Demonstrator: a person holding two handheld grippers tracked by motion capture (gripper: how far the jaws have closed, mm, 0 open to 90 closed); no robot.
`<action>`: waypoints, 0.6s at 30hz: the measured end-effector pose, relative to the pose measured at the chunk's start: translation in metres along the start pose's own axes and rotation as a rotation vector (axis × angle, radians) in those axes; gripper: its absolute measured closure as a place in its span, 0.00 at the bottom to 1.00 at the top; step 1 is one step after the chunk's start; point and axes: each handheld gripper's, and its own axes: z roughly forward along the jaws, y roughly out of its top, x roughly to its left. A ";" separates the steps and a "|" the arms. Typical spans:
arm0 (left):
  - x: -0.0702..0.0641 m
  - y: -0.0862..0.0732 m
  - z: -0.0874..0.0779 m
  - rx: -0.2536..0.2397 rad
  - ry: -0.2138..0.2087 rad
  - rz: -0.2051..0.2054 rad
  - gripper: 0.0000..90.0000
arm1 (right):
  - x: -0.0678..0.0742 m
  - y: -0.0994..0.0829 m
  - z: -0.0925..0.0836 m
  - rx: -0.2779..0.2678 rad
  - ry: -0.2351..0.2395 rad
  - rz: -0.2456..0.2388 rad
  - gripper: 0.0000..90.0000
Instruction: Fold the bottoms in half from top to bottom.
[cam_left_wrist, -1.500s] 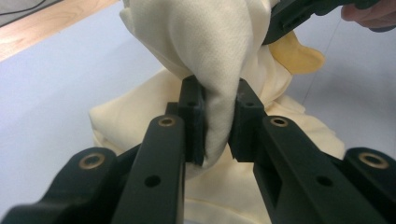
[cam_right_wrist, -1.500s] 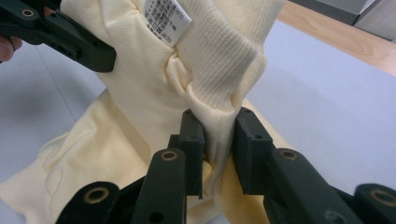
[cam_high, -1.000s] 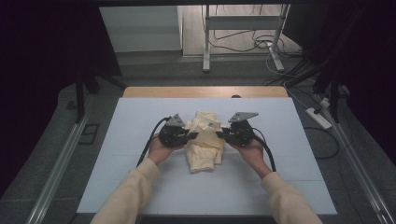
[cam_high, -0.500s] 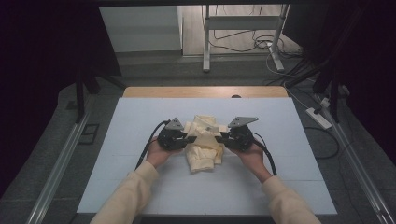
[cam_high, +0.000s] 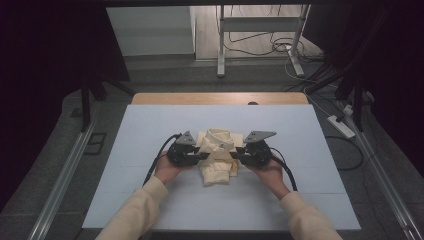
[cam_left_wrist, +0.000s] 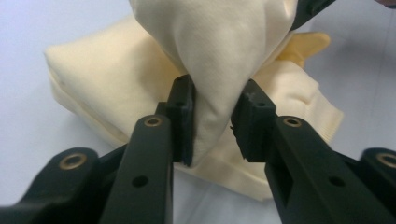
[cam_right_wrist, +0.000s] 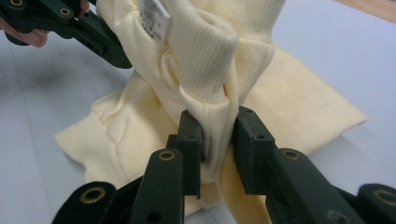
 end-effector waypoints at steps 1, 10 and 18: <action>-0.001 -0.001 0.000 0.002 0.001 0.004 0.75 | 0.001 -0.001 0.000 -0.002 0.001 -0.006 0.81; -0.006 0.000 0.003 -0.003 0.019 0.031 0.74 | 0.008 -0.002 -0.004 0.011 -0.046 -0.060 0.81; -0.011 0.004 0.014 -0.008 0.029 0.055 0.79 | -0.001 -0.001 -0.011 0.007 -0.092 -0.064 0.82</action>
